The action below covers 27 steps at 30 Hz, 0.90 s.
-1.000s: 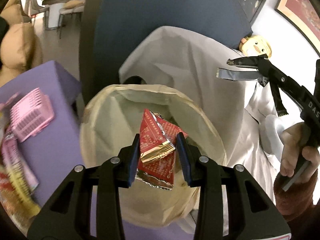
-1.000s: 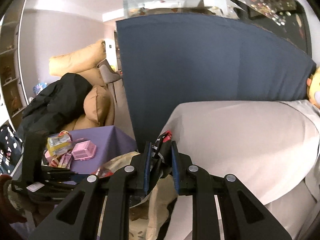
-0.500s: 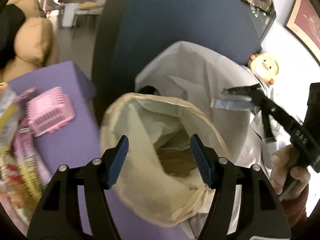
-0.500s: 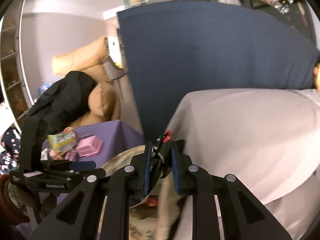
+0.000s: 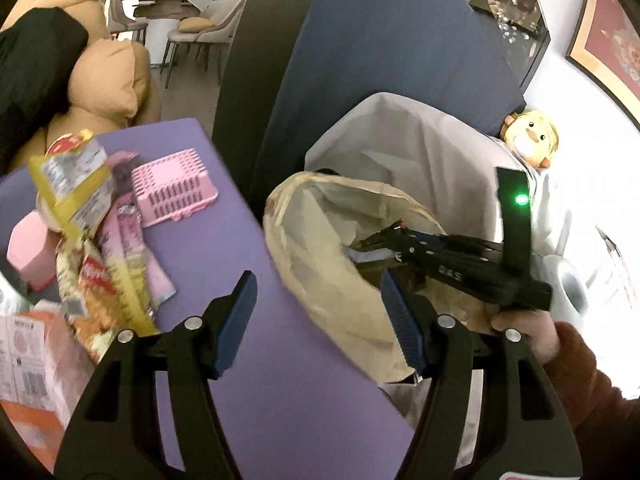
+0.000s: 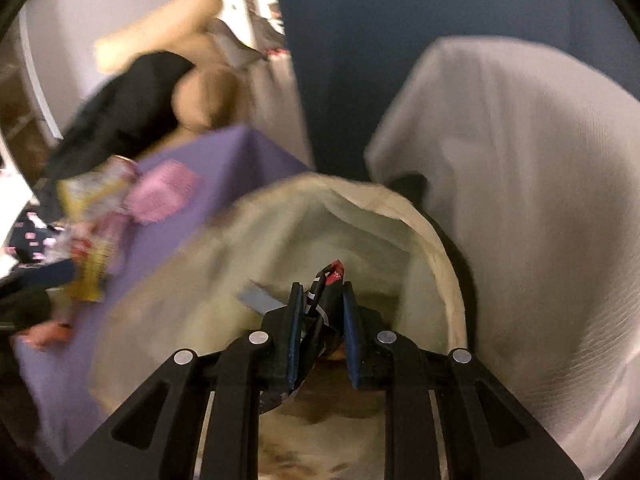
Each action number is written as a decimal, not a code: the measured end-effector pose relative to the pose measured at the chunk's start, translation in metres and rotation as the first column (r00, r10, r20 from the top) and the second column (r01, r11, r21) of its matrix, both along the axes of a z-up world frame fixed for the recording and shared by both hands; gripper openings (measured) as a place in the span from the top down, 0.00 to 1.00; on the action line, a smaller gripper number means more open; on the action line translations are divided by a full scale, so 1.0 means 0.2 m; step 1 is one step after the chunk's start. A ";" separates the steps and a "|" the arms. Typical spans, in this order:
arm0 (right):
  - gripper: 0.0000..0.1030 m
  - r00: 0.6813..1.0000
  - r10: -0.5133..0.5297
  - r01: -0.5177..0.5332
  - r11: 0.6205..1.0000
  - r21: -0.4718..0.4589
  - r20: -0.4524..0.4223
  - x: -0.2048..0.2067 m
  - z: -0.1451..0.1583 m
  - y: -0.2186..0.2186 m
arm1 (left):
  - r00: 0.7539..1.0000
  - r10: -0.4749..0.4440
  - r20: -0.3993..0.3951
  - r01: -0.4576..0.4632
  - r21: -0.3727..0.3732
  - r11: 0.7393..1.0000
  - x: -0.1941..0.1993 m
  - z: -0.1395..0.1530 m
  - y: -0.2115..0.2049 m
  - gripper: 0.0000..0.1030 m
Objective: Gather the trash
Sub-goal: 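Carry both wrappers over the yellow trash bag and open both tools, then move both tools back from the trash bag toward the table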
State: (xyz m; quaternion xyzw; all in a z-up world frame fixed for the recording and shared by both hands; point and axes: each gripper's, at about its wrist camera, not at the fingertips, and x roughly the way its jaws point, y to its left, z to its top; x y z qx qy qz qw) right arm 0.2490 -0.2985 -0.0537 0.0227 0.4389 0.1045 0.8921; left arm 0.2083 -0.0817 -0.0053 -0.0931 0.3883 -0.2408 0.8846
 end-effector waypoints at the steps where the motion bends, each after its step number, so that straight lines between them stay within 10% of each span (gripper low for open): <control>1: 0.82 1.000 -0.013 0.013 1.000 -0.008 -0.006 0.00 -0.02 -0.01 | 1.000 0.006 -0.004 -0.006 -0.001 1.000 -0.01 -0.01 0.01 0.41; 10: 0.67 0.999 -0.052 0.053 0.996 -0.071 0.010 -0.07 -0.06 -0.01 | 0.999 0.035 -0.017 -0.035 -0.005 0.999 -0.05 -0.04 0.12 0.40; 22: 0.53 0.951 -0.168 0.192 0.979 -0.069 0.260 -0.29 0.15 -0.01 | 0.997 0.072 0.027 -0.072 0.004 0.997 -0.18 -0.01 0.29 0.39; 27: 0.53 0.913 -0.310 0.275 0.948 0.163 0.264 -0.50 0.19 -0.06 | 0.995 0.101 0.020 -0.100 -0.034 0.994 -0.20 -0.01 0.37 0.39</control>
